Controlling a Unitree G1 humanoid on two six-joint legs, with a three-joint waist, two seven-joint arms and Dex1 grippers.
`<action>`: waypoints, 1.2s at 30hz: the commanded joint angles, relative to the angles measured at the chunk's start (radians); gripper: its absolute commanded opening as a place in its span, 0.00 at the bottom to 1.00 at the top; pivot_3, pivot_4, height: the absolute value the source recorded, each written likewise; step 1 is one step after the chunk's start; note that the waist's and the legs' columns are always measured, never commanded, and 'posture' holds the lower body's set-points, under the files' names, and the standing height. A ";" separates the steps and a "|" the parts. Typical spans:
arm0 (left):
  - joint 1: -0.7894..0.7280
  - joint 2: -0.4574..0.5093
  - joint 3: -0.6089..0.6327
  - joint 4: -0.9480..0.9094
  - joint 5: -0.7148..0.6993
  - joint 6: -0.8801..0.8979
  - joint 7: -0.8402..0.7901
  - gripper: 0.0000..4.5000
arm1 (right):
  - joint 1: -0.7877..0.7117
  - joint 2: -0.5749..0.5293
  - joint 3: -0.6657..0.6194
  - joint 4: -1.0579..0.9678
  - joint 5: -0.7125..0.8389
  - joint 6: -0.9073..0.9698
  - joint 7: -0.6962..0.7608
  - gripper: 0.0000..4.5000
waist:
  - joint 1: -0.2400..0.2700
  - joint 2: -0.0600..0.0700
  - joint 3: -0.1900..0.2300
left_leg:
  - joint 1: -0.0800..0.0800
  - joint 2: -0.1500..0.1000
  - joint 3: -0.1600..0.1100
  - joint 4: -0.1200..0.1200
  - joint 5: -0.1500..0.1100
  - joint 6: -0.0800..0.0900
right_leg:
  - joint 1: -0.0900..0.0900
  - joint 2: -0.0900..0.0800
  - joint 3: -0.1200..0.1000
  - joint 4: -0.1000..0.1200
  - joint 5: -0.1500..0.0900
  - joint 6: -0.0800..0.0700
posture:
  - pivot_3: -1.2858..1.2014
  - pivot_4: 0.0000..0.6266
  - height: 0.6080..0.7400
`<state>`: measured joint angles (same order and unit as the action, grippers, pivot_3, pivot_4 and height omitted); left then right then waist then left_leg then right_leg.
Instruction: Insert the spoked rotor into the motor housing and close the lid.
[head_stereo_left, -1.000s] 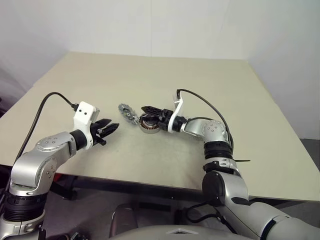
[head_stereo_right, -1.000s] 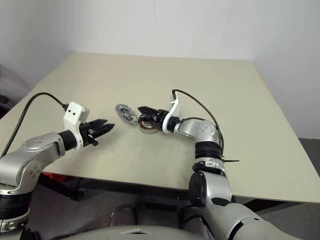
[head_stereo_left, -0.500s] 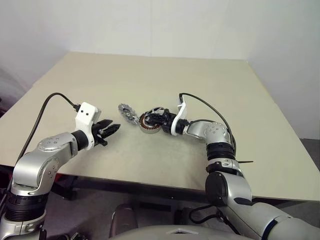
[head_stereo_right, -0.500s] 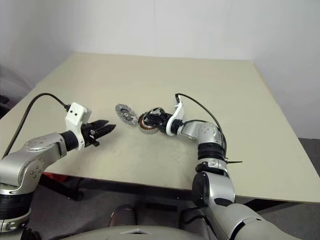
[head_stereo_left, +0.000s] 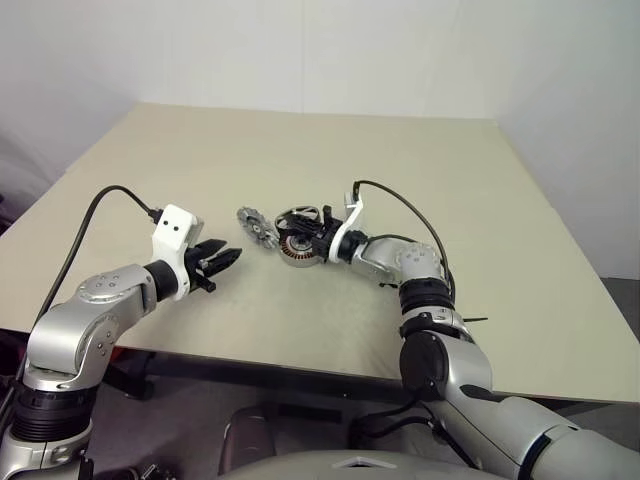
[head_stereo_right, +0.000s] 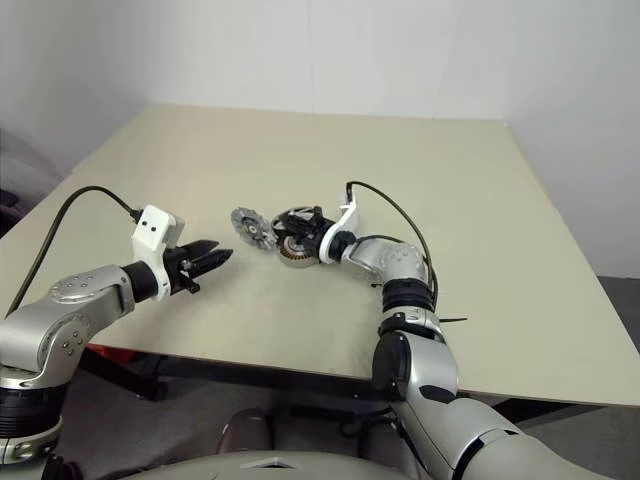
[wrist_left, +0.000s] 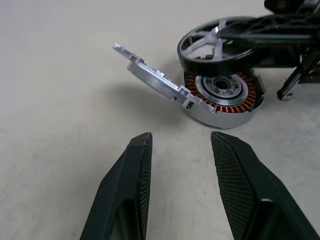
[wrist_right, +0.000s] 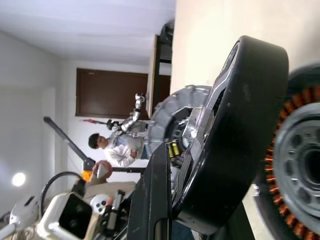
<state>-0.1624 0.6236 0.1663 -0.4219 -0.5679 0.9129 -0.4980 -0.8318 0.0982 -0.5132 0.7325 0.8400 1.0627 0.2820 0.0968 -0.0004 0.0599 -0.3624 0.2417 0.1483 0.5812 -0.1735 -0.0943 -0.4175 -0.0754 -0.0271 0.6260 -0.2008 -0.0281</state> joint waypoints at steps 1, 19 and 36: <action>-0.011 0.015 0.024 -0.023 0.000 -0.013 -0.003 0.44 | -0.017 -0.015 0.004 0.014 -0.004 -0.037 0.024 0.07 | 0.000 0.000 0.000 | 0.000 0.000 0.000 0.000 0.000 0.000 | 0.000 0.000 0.000 0.000 0.000 0.000 | 0.52 0.00 1.00; -0.011 0.008 0.020 -0.019 0.002 -0.016 0.003 0.44 | 0.023 -0.012 0.011 -0.073 0.030 0.096 0.009 0.07 | -0.001 0.000 0.000 | 0.000 0.000 0.000 0.000 0.000 0.000 | 0.000 0.000 0.000 0.000 0.000 0.000 | 0.52 0.00 1.00; -0.004 0.010 0.026 -0.022 0.001 -0.017 0.004 0.44 | -0.001 0.000 0.001 -0.064 0.019 0.065 -0.041 0.50 | -0.001 0.000 0.000 | 0.001 0.000 0.000 0.000 0.000 0.000 | 0.000 0.000 0.000 0.000 0.000 0.000 | 0.52 0.00 1.00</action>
<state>-0.1575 0.6261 0.1669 -0.4222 -0.5678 0.9129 -0.4967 -0.8027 0.0983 -0.5010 0.6900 0.8335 1.1300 0.2444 0.0960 -0.0005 0.0599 -0.3617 0.2418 0.1483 0.5811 -0.1735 -0.0944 -0.4174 -0.0752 -0.0269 0.6264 -0.2008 -0.0281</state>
